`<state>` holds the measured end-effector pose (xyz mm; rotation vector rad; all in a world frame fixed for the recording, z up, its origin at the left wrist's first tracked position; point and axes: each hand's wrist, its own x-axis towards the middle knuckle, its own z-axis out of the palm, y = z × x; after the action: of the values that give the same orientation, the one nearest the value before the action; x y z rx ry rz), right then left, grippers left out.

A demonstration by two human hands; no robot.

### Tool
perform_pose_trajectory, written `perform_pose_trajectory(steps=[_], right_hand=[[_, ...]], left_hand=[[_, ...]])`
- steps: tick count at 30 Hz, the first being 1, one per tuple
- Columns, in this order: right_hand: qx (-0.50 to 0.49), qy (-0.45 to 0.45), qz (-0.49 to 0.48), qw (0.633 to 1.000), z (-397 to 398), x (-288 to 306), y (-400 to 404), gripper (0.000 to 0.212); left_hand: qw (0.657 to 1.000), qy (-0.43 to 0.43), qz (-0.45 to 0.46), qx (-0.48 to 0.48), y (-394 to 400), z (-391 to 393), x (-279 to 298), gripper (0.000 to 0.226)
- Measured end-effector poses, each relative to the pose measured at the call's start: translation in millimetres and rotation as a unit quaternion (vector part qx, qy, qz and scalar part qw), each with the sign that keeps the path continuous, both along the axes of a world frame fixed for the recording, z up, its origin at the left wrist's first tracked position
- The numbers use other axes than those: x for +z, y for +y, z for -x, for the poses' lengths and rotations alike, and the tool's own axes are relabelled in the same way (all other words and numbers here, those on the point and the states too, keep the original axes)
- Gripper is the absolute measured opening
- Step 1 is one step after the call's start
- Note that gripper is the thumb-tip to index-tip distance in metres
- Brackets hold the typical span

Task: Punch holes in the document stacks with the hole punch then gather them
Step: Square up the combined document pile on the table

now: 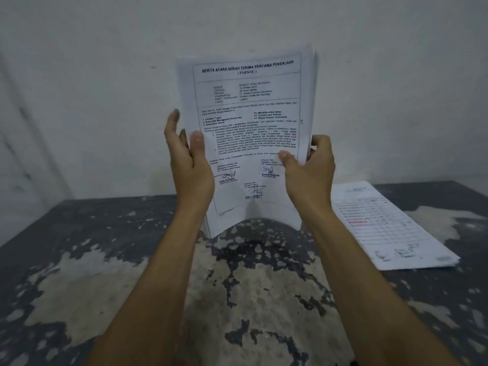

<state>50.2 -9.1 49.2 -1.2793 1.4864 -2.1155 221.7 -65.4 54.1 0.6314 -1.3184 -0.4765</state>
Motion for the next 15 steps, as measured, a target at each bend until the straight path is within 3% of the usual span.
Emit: perform_pose_trajectory(steps=[9,15], right_hand=[[0.093,0.008,-0.067,0.993,20,-12,-2,0.037],[0.12,0.037,-0.053,0.991,23,-17,2,0.027]], left_hand=[[0.998,-0.019,-0.055,-0.005,-8,-1,-33,0.019],[0.998,-0.034,-0.057,0.015,-6,3,-30,0.019]])
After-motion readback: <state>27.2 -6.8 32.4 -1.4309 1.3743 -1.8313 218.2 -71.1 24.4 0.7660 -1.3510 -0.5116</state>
